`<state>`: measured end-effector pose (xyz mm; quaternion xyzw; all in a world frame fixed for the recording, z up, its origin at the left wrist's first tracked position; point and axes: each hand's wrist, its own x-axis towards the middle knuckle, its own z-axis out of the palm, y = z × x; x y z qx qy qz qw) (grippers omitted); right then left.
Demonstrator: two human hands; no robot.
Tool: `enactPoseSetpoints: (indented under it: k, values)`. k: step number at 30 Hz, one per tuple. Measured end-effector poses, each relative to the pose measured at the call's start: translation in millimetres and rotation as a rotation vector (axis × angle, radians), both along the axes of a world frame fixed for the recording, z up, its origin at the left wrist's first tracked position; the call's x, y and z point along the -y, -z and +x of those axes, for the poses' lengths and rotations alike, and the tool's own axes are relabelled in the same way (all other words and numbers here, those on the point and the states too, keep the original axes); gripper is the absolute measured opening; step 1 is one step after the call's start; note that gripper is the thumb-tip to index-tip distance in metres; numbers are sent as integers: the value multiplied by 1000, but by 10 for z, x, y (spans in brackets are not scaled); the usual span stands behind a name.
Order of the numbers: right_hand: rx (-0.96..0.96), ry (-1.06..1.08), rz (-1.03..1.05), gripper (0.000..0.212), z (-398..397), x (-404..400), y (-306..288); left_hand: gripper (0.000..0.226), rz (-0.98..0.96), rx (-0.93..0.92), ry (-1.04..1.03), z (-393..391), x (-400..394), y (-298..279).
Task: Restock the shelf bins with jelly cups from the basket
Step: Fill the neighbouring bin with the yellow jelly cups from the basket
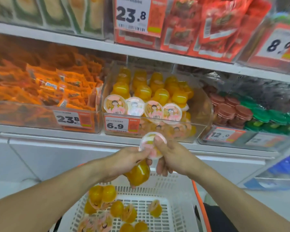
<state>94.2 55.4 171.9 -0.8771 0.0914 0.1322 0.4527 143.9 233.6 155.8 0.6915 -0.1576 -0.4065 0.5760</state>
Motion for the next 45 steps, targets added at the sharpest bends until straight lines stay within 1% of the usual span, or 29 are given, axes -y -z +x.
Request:
enactPoseSetpoints:
  k: [2, 3, 5, 7, 9, 11, 12, 14, 16, 18, 20, 24, 26, 28, 32, 36, 37, 39, 41, 43, 45]
  values:
    - [110, 10, -172, 69, -50, 69, -64, 44, -52, 58, 21, -23, 43, -36]
    - [202, 16, -266, 65, -66, 93, -102, 45, -67, 81, 26, -37, 75, -51]
    - [421, 31, -381, 50, -80, 114, -195, 44, -92, 104, 5, -34, 123, -77]
    - [658, 34, -421, 41, -63, 130, -312, 40, -166, 58, -22, -16, 177, -115]
    - [846, 21, -412, 30, -41, 185, -357, 38, -204, 42, -30, -9, 211, -161]
    - [962, 47, -391, 29, -38, 246, -354, 41, -242, 37, -45, 4, 274, -195]
    - [1030, 71, -421, 31, -31, 278, -357, 43, -263, 18, -60, 2, 311, -220]
    - [1164, 145, -590, 32, 11, 367, -409, 46, -275, -52, -117, 5, 390, -258]
    - [1229, 274, -745, 32, 120, 541, -510, 48, -257, -151, -157, -10, 448, -276]
    - [1208, 370, -856, 31, 277, 746, -642, 45, -237, -233, -157, -28, 482, -251]
    - [1120, 397, -990, 27, 456, 900, -726, 37, -208, -263, -117, -38, 496, -201]
    - [860, 301, -1295, 12, 791, 1039, -760, 29, -163, -281, -53, -58, 560, -93]
    - [745, 254, -1436, 13, 917, 1043, -735, 30, -144, -284, -63, -56, 595, -48]
    - [671, 266, -1506, 18, 1003, 1021, -692, 33, -134, -277, -78, -35, 615, -26]
    - [571, 268, -1490, 13, 1063, 977, -625, 34, -118, -261, -132, 34, 592, 4]
    - [624, 207, -1460, 5, 1032, 951, -555, 32, -91, -237, -162, 79, 568, 52]
    - [618, 188, -1450, 10, 1019, 962, -510, 31, -86, -234, -167, 83, 567, 61]
    - [566, 147, -1417, 30, 989, 991, -442, 31, -87, -233, -169, 91, 571, 80]
    - [541, 139, -1417, 42, 948, 1009, -436, 32, -93, -231, -166, 90, 578, 96]
    - [491, 152, -1440, 43, 923, 1001, -469, 32, -89, -224, -162, 83, 583, 105]
    - [439, 153, -1459, 38, 913, 968, -526, 32, -74, -218, -155, 75, 590, 121]
